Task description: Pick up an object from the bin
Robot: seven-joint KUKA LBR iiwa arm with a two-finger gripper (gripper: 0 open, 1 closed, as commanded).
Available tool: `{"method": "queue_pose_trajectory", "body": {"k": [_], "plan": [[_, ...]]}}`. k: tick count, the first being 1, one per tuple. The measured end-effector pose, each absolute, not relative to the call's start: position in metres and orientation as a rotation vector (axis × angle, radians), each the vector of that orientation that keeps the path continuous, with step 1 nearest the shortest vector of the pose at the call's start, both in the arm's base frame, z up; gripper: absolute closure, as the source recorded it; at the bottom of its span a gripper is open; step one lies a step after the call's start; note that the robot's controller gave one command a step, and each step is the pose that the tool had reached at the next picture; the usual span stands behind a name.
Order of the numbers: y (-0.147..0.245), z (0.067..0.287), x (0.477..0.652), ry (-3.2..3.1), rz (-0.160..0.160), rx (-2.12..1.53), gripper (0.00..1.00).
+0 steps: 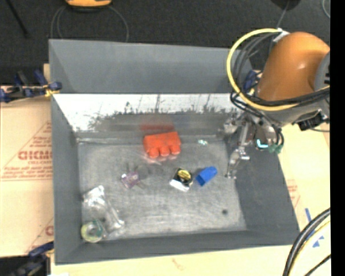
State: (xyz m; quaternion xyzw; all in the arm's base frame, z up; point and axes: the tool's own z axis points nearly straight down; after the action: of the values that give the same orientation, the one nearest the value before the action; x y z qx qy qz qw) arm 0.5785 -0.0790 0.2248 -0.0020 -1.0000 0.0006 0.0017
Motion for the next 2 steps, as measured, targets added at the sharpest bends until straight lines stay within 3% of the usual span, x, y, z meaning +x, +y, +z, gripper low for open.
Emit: {"method": "queue_pose_trajectory", "body": {"k": [1,2], "plan": [[-0.0652,0.0925,0.5755,-3.137,0.002,-0.011,0.0],[-0.0655,0.0974,0.5779,-3.146,0.004,-0.006,1.0]]}}
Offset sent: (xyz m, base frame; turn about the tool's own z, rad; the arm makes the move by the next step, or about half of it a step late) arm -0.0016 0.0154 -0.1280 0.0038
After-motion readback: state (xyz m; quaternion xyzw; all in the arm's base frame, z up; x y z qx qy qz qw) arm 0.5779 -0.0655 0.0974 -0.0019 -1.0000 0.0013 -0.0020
